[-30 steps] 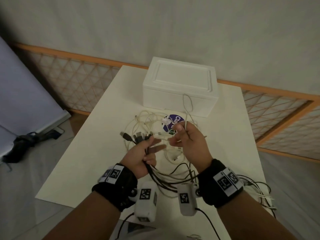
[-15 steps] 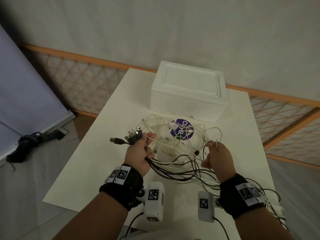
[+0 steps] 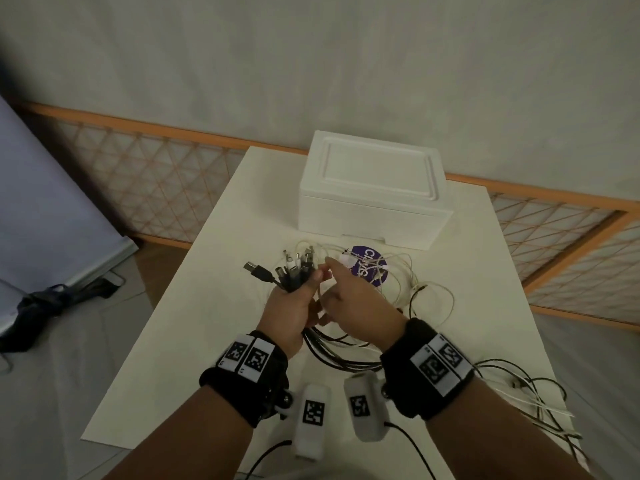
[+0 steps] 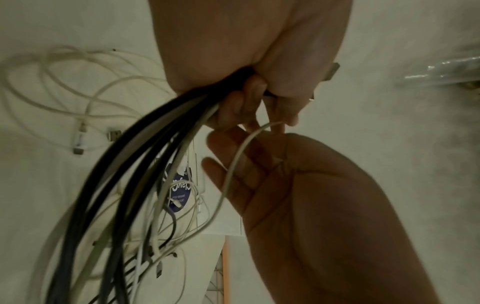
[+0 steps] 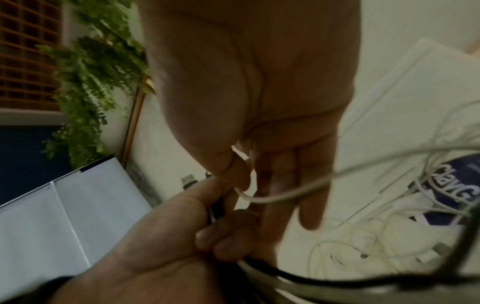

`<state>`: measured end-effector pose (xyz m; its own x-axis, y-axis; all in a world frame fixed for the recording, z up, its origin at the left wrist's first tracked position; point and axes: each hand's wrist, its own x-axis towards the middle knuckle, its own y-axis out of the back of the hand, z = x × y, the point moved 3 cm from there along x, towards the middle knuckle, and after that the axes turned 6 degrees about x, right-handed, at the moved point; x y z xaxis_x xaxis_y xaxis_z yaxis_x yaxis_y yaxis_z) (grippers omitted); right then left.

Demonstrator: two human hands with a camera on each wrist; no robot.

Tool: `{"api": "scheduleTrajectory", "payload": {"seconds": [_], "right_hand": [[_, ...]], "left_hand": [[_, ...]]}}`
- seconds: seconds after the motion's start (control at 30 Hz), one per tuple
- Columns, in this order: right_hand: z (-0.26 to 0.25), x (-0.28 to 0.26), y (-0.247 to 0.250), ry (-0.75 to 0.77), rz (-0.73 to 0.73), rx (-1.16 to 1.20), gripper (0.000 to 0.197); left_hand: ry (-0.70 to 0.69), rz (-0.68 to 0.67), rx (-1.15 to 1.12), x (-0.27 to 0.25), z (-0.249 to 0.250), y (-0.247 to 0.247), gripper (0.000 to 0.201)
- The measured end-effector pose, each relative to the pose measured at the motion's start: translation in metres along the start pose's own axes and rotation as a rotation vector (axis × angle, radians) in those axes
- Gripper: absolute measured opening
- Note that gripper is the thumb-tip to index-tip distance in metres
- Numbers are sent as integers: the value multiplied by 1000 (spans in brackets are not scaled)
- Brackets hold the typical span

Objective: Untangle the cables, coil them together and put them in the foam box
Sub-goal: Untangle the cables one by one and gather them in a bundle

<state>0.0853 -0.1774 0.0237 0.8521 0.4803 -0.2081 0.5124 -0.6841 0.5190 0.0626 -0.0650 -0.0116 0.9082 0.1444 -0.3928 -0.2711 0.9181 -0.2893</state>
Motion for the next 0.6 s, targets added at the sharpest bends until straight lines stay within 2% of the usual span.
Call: {"api": "scheduleTrajectory", "payload": {"seconds": [0.13, 0.23, 0.3, 0.43, 0.53, 0.6], "right_hand": [[-4, 1, 0, 68, 146, 18, 24], [-6, 1, 0, 141, 219, 60, 23], [-10, 3, -6, 198, 195, -6, 20], [-19, 1, -27, 292, 31, -330, 17], [-5, -7, -11, 231, 6, -517, 22], [13, -16, 20, 108, 115, -494, 22]], "left_hand": [[1, 24, -30, 5, 4, 14, 21], [9, -6, -160, 10, 1, 20, 38], [33, -25, -284, 8, -1, 17, 45], [103, -13, -343, 4, -4, 15, 29], [130, 84, -436, 13, -2, 33, 34], [135, 140, -592, 18, 1, 54, 37]]}}
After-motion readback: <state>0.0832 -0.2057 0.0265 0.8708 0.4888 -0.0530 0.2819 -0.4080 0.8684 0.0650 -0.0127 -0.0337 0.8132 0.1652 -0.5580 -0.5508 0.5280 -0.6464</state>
